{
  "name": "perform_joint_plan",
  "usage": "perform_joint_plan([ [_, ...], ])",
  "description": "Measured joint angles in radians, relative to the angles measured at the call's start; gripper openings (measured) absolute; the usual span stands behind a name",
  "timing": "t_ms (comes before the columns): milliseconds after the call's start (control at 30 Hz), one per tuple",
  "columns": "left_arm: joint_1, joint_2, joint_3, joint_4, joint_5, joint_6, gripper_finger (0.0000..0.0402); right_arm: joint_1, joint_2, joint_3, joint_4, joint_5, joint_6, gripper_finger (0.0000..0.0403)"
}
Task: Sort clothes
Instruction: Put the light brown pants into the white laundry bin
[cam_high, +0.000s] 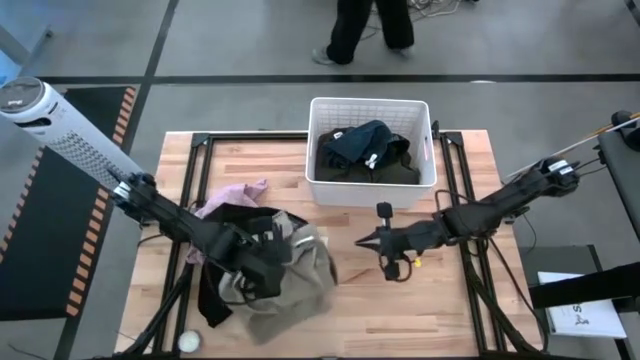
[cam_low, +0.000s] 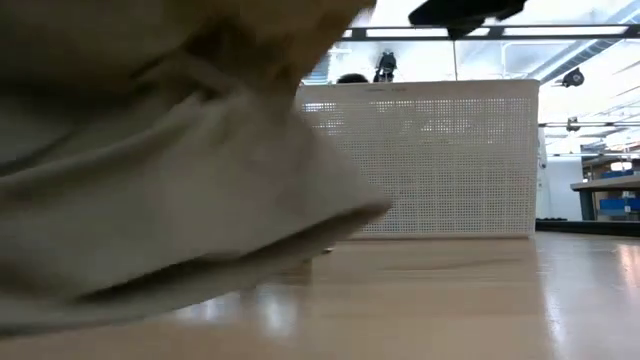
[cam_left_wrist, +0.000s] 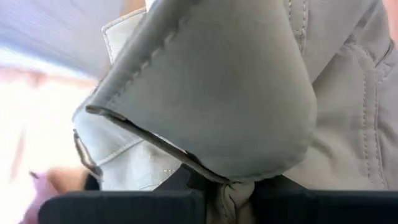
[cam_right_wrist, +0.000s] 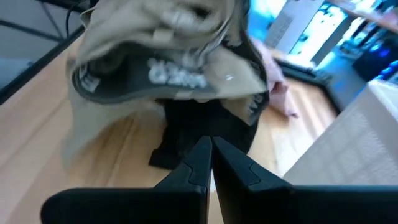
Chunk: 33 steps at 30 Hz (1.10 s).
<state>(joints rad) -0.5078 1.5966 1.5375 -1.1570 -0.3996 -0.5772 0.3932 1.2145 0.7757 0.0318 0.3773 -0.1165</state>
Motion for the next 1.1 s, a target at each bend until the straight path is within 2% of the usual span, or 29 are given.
perform_joint_plan([
  [200,0.010,-0.057,0.131,-0.005,-0.210,0.069,0.0017,0.088,-0.045,0.000,-0.004,0.187,-0.025,0.0000],
  [367,0.043,-0.091,0.218,0.015,-0.362,0.176,0.0017,0.140,-0.071,0.000,-0.003,0.275,-0.028,0.0000],
  [467,0.092,-0.104,0.246,0.100,-0.429,0.305,0.0017,0.162,-0.076,0.000,-0.005,0.312,-0.034,0.0000],
  [533,0.139,-0.114,0.248,0.200,-0.436,0.420,0.0017,0.170,-0.077,0.000,-0.003,0.328,-0.038,0.0000],
  [600,0.192,-0.123,0.248,0.320,-0.407,0.536,0.0017,0.176,-0.077,0.000,-0.004,0.331,-0.037,0.0000],
  [800,0.377,-0.137,0.248,0.640,-0.203,0.818,0.0017,0.179,-0.076,0.000,-0.004,0.331,-0.034,0.0000],
  [1100,0.710,-0.083,0.248,0.855,0.191,0.861,0.0017,0.179,-0.076,0.000,-0.005,0.331,-0.028,0.0000],
])
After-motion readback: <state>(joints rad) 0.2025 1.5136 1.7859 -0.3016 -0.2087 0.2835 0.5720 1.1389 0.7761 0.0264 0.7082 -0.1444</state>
